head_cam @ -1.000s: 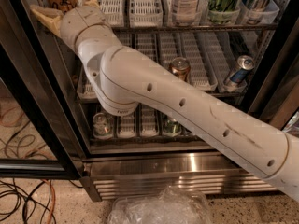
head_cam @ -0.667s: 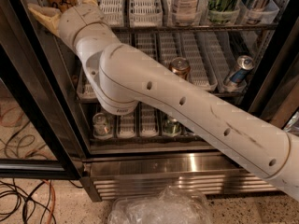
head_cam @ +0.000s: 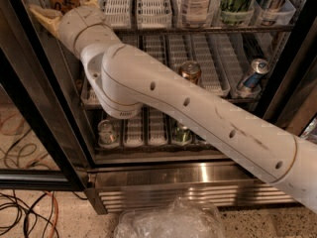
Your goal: Pick orange can from top shelf of fridge
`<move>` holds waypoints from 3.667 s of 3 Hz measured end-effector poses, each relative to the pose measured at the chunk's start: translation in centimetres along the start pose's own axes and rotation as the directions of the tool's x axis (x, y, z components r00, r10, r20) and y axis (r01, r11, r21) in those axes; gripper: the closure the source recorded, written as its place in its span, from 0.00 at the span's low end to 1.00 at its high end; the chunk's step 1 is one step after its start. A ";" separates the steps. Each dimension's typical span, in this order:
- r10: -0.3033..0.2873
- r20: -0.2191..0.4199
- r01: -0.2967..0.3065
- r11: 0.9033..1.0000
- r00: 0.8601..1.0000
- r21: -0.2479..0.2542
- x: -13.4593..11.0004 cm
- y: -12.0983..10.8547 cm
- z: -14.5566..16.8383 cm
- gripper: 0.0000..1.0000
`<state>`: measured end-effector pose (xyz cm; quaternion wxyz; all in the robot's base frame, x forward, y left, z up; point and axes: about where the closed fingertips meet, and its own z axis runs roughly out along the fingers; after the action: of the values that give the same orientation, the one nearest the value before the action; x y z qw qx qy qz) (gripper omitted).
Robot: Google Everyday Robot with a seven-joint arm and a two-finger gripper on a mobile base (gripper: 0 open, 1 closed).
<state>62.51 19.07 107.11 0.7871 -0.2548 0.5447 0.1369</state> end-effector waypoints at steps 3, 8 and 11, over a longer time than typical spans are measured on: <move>-0.020 0.016 0.020 0.999 1.000 0.030 -0.1 -1.3 1.0 0.64; -0.038 0.093 0.032 0.997 0.995 0.064 -0.5 -2.0 0.6 1.00; -0.073 0.187 0.056 0.994 0.980 0.098 -1.2 -2.6 0.6 1.00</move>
Offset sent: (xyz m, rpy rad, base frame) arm 0.0113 -0.0046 0.0054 0.0022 -0.0210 -0.0237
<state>63.81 17.33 109.03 0.8504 -0.2217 0.4643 0.1098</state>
